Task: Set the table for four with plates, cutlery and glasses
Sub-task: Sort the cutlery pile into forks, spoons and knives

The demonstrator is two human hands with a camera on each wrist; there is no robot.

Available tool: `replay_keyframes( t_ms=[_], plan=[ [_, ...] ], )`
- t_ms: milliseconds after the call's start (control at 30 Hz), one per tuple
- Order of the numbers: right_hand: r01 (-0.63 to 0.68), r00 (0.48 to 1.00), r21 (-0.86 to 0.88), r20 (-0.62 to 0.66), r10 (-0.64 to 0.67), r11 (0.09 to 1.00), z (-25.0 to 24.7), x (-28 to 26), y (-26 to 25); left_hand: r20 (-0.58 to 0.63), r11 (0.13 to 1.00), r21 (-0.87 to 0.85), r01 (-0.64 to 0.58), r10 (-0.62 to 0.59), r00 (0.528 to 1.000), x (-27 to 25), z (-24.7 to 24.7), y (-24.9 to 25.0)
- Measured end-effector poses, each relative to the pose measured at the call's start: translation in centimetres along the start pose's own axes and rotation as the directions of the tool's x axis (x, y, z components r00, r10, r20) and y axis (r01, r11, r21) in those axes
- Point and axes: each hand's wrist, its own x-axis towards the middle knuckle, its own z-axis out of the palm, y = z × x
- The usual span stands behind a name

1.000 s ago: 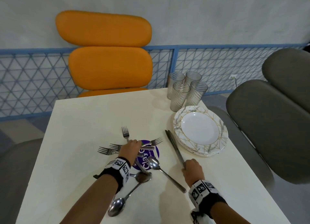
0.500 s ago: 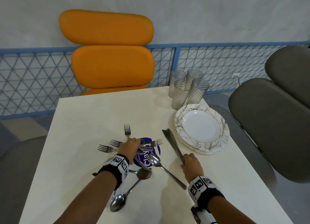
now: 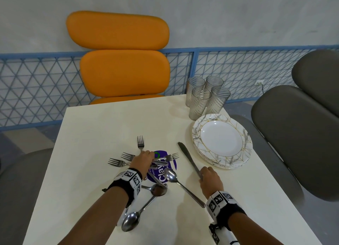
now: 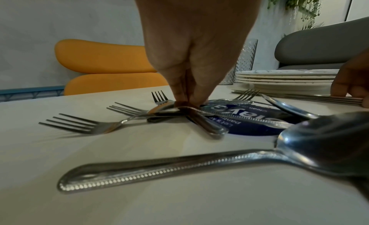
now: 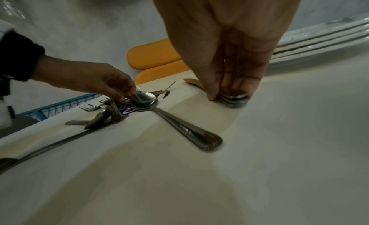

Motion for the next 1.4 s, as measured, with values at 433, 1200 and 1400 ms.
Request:
replay_keyframes(
  t_ms=[433,1200,1400],
  plan=[
    [0.242,0.966,-0.072,-0.073,-0.247,0.968,0.9,-1.5,-2.4,-0.167,0.964,-0.260,-0.059,0.015,0.986,-2.9,-0.3,-0.7],
    [-0.104,0.880,0.797,0.353,-0.318,0.595,1.2,-4.1,-15.1,0.196,-0.127,-0.973,0.193,-0.010,0.981,-14.3,-1.5,0.6],
    [0.571,0.813,-0.082,0.197,-0.548,0.817,3.8,-3.2,-15.3,0.228,-0.096,-0.974,0.207,-0.414,0.881,-16.2,-0.6,-2.7]
  ],
)
